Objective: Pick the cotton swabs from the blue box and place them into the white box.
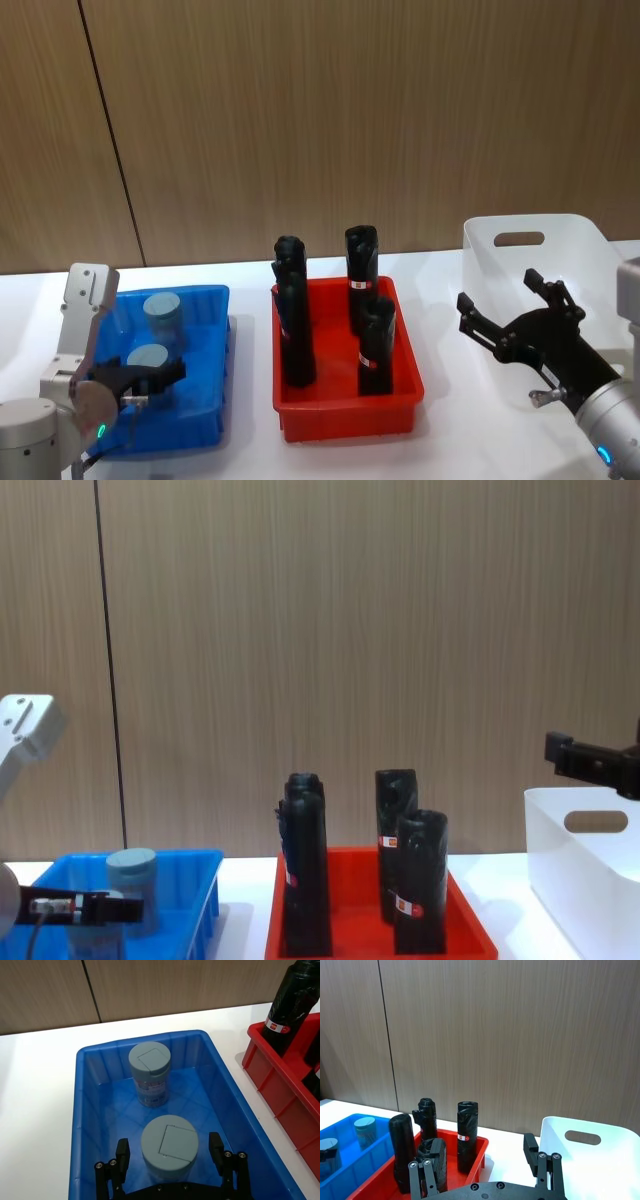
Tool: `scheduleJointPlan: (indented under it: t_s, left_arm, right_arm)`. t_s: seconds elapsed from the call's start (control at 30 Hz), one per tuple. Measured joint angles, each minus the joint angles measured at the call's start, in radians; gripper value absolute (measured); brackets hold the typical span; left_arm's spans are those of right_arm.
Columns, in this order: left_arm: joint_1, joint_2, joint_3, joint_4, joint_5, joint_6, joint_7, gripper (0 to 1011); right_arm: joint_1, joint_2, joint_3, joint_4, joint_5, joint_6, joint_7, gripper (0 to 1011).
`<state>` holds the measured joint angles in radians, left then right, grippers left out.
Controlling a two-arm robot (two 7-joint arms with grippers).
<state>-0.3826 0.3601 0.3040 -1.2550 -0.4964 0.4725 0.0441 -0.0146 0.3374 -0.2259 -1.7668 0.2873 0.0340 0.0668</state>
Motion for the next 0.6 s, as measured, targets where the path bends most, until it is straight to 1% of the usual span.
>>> scheduleJointPlan:
  t_s: [0.13,0.17,0.23,0.27,0.37,0.4,0.43,0.5,0.6]
  left_arm:
    - [-0.013,-0.005,0.003,0.024,0.016,-0.014,-0.030,967]
    - [-0.016,-0.007,0.003,0.030,0.018,-0.016,-0.035,927]
    - [-0.022,-0.010,0.005,0.042,0.026,-0.025,-0.049,906]
    - [-0.025,-0.011,0.005,0.047,0.028,-0.028,-0.053,851]
    - [-0.030,-0.013,0.006,0.057,0.034,-0.036,-0.066,761]
    - [-0.032,-0.014,0.007,0.062,0.036,-0.039,-0.072,702]
    - [-0.033,-0.015,0.007,0.063,0.037,-0.041,-0.074,702]
    - [-0.033,-0.015,0.007,0.065,0.039,-0.043,-0.077,670]
    - [-0.033,-0.015,0.006,0.066,0.040,-0.050,-0.082,668]
  right_arm:
    - [0.000,0.000,0.000,0.000,0.000,0.000,0.000,1001]
    - [0.000,0.000,0.000,0.000,0.000,0.000,0.000,1002]
    - [0.000,0.000,0.000,0.000,0.000,0.000,0.000,1001]
    - [0.000,0.000,0.000,0.000,0.000,0.000,0.000,1002]
    - [0.000,0.000,0.000,0.000,0.000,0.000,0.000,1002]
    - [0.000,0.000,0.000,0.000,0.000,0.000,0.000,1001]
    - [0.000,0.000,0.000,0.000,0.000,0.000,0.000,1002]
    - [0.000,0.000,0.000,0.000,0.000,0.000,0.000,1001]
    - [0.000,0.000,0.000,0.000,0.000,0.000,0.000,1001]
